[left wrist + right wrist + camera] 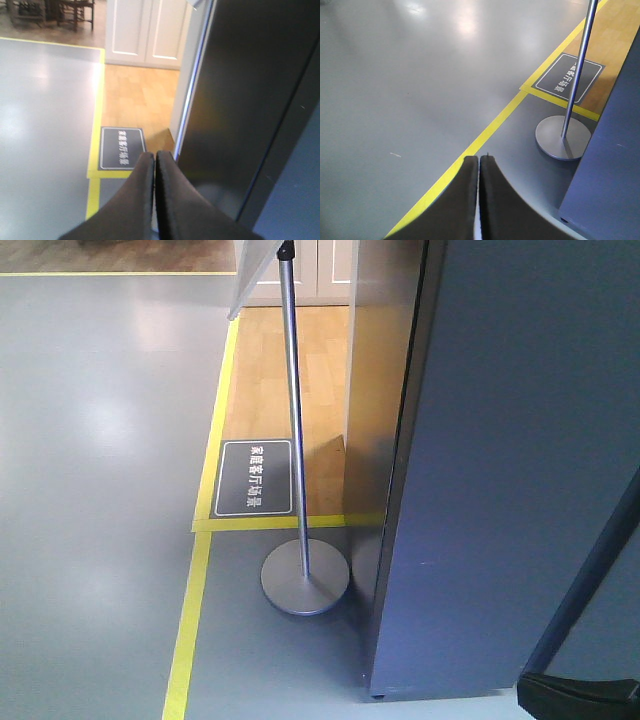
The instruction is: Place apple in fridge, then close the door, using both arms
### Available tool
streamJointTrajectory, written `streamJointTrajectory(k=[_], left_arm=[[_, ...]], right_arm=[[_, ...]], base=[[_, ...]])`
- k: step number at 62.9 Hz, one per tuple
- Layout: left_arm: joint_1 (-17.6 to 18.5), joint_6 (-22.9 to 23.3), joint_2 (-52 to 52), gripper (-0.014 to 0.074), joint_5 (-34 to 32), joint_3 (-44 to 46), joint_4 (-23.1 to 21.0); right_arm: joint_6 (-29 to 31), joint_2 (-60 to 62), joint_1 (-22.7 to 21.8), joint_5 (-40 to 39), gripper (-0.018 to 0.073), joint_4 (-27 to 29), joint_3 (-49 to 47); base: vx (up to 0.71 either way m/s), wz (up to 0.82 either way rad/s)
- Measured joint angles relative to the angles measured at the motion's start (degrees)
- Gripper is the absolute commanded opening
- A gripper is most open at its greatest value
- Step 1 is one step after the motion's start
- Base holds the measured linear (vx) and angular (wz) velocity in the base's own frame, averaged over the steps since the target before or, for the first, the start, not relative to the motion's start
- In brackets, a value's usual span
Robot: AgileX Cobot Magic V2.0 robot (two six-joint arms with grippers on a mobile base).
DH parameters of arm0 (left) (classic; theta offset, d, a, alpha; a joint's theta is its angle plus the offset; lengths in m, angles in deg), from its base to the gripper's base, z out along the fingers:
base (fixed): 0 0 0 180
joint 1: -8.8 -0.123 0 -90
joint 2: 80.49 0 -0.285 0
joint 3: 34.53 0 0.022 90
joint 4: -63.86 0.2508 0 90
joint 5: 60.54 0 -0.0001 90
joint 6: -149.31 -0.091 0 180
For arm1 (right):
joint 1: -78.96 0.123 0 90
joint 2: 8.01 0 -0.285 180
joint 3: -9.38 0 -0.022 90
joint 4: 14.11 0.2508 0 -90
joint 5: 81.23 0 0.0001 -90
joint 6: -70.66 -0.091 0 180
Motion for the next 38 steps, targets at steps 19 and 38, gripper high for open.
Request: streamJointTrajectory(k=[19,38], left_arm=[[-2.38,-0.17,9.29,-0.0006,7.62,0.00,2.00],[-2.75,-0.17,9.29,-0.0006,5.92,0.00,2.13]], right_arm=[[0.00,0.00,0.00,0.28,-0.0003,0.05,0.00],[0.00,0.00,0.00,1.17,-0.0003,0.10,0.00]], base=[[0.00,0.00],[0.00,0.00]])
